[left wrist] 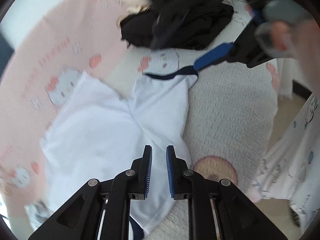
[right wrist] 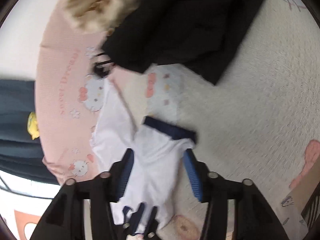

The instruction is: Fold clothes

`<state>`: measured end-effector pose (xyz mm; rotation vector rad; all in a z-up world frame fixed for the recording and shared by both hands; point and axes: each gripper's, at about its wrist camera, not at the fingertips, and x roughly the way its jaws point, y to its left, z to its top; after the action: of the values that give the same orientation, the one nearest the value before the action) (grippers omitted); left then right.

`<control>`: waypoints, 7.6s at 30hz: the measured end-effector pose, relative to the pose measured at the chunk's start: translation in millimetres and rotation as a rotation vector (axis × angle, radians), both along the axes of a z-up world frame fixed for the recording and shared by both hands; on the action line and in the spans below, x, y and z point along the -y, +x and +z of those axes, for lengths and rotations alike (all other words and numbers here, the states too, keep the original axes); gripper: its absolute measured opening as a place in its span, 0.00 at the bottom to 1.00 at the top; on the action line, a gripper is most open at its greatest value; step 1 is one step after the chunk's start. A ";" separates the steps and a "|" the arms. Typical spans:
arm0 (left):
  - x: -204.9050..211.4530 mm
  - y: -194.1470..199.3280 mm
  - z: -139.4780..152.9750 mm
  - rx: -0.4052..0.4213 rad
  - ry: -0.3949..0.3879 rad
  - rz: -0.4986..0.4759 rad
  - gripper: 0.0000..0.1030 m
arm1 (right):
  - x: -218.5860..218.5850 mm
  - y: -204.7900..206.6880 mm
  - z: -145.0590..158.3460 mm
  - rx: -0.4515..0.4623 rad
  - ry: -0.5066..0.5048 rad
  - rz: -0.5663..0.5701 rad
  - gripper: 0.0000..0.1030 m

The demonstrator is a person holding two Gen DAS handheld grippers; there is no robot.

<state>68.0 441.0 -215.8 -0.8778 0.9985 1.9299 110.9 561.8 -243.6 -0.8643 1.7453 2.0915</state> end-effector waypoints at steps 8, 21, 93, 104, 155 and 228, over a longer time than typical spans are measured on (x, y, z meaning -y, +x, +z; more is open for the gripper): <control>77.5 -65.6 19.9 0.410 0.217 0.312 0.66 | 39.4 -20.0 28.5 0.057 0.135 0.114 0.57; 212.8 -133.3 42.4 0.311 0.325 0.570 0.66 | 127.2 -50.2 46.0 0.093 0.333 0.230 0.61; 403.7 -176.2 -53.3 0.998 1.075 1.081 0.85 | 323.1 -189.6 0.6 0.399 0.907 0.675 0.08; 385.3 -198.8 -63.2 1.063 1.133 1.083 0.66 | 333.1 -186.3 -6.3 0.400 0.950 0.663 0.10; 406.4 -222.6 -33.4 1.040 1.078 0.884 0.23 | 477.5 -147.8 3.1 0.074 1.907 1.035 0.62; 429.6 -160.5 -68.8 1.009 1.277 1.152 0.59 | 317.8 -131.7 27.1 0.075 0.226 0.608 0.58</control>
<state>-92.5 11.4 -284.6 -1.3769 -1.4790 1.8629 -20.8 244.1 -216.5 -1.5190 1.2715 2.5079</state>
